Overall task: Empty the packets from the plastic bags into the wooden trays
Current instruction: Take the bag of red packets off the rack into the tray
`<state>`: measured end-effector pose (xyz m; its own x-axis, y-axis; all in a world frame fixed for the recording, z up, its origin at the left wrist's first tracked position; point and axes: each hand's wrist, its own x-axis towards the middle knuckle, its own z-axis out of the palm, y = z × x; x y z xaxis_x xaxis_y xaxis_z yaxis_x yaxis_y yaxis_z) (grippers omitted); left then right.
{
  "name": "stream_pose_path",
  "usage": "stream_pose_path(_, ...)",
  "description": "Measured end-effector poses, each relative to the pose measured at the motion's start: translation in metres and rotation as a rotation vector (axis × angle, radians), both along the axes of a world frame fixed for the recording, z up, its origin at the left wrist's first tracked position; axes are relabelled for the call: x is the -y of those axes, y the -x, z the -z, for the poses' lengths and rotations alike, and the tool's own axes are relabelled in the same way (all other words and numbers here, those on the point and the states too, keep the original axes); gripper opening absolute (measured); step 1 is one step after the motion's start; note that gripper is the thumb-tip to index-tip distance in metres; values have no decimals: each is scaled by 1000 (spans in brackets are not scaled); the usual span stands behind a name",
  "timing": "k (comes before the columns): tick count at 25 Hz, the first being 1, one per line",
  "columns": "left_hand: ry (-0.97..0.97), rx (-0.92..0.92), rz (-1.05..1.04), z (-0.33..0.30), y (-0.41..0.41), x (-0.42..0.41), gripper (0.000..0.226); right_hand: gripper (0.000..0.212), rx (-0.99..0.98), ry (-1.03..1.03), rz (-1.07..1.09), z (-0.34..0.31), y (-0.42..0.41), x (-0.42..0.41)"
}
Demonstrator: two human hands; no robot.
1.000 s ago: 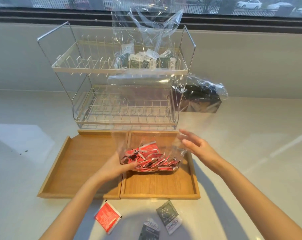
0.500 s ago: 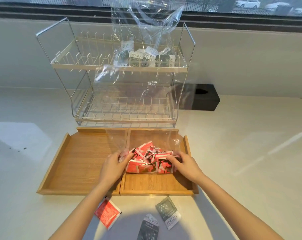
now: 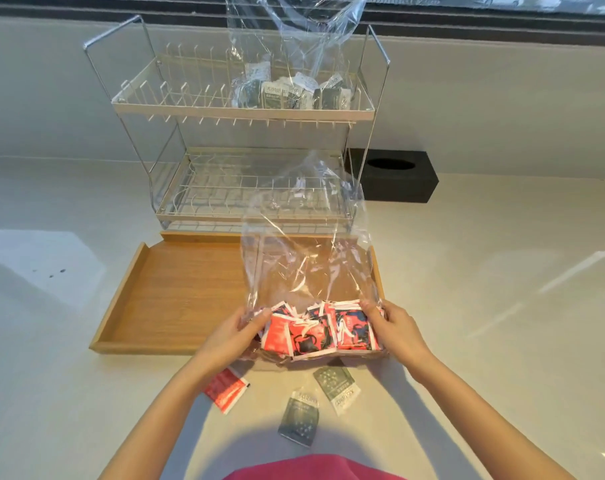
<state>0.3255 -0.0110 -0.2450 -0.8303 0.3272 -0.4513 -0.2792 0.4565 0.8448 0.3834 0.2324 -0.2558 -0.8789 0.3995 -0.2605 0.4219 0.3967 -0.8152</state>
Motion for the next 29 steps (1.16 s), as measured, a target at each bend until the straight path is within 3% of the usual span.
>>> stream_pose_path(2,-51,3,33,1,-9,3,39,33,53,77,32,-2,-8,-4)
stream_pose_path(6,-64,-178,-75,4,-20,1,11,31,105,282,70,-10,-21,-2)
stream_pose_path(10,-117,-59,-219,-2,-21,-3,15,36,143,474,25,-20,-27,-6)
stream_pose_path(13,-289,142,-297,-7,-19,-1,21,26,165,607,-57,-29,-33,-11)
stream_pose_path(16,-360,195,-329,-15,-20,0,26,22,150,544,-31,-35,-33,-12)
stream_pose_path(21,-324,88,-295,-37,-19,2,20,21,19,463,105,-53,-25,-21)
stream_pose_path(29,-307,-23,-285,-63,-12,3,22,21,-170,468,109,-88,-15,-25)
